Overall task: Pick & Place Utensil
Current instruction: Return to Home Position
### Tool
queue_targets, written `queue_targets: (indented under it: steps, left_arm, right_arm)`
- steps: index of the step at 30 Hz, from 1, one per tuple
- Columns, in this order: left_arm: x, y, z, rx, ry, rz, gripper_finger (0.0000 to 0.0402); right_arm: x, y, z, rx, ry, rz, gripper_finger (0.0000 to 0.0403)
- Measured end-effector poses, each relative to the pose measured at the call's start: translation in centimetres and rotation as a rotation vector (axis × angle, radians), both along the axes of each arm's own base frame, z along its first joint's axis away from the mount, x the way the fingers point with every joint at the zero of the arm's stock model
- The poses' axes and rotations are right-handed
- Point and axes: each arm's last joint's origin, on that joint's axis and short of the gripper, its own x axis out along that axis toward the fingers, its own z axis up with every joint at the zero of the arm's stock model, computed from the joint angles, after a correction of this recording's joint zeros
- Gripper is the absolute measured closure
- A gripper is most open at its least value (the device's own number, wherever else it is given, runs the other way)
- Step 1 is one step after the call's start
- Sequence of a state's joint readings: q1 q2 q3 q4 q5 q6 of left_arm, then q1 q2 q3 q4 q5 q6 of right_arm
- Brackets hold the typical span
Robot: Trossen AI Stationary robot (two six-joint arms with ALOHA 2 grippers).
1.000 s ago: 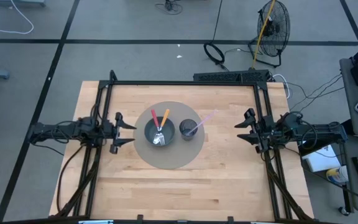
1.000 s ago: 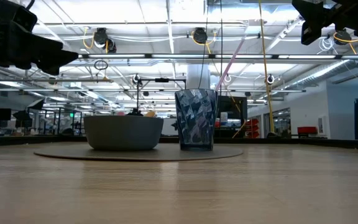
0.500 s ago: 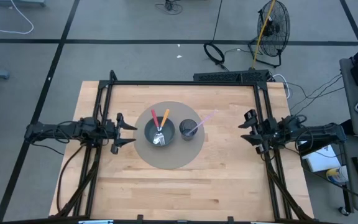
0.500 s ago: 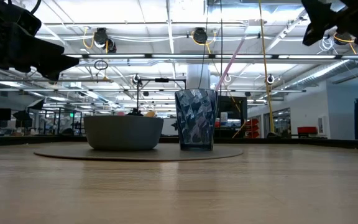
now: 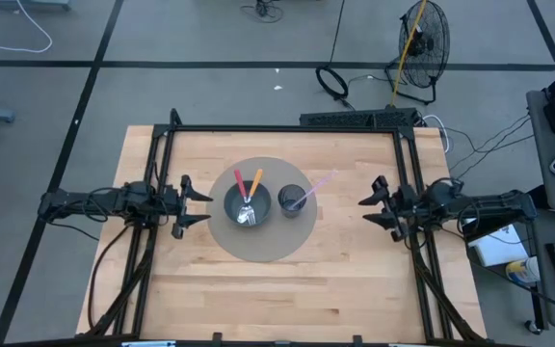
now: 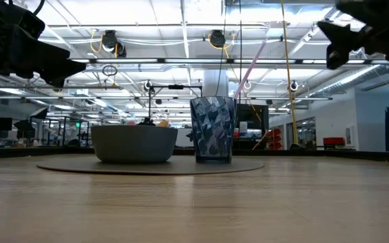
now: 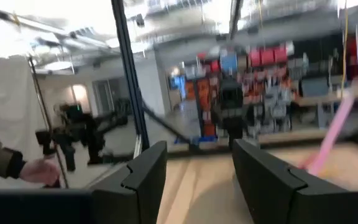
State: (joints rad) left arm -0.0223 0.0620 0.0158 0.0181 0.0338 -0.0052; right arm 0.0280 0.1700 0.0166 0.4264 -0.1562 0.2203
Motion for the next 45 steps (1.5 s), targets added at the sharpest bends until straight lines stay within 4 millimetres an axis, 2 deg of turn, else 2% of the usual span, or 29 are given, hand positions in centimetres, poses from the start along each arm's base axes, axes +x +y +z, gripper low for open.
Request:
queue_targets:
  steps: [9, 15, 20, 25, 35, 40, 45]
  left_arm:
    - [0.0, 0.0, 0.0, 0.0, 0.0, 0.0, 0.0158]
    - [0.0, 0.0, 0.0, 0.0, 0.0, 0.0, 0.0158]
    - [0.0, 0.0, 0.0, 0.0, 0.0, 0.0, 0.0158]
    - [0.0, 0.0, 0.0, 0.0, 0.0, 0.0, 0.0158]
    - [0.0, 0.0, 0.0, 0.0, -0.001, 0.0, 0.0158]
    - [0.0, 0.0, 0.0, 0.0, -0.001, 0.0, 0.0158]
    - [0.0, 0.0, 0.0, 0.001, -0.001, 0.0, 0.0158]
  right_arm:
    - [0.2, 0.0, -0.9, -0.02, 0.094, -0.001, 0.0222]
    - [0.3, 0.0, -2.1, -0.013, 0.22, -0.002, 0.0222]
    - [0.3, 0.0, -2.4, -0.034, 0.245, -0.024, 0.0222]
    - [0.3, -0.1, -3.4, -0.042, 0.353, -0.031, 0.0222]
    - [0.3, -0.3, -3.7, -0.095, 0.373, -0.112, 0.0222]
    - [0.3, -0.3, -3.8, -0.019, 0.395, -0.108, 0.0222]
    - [0.3, -0.3, -3.8, -0.029, 0.391, -0.107, 0.0222]
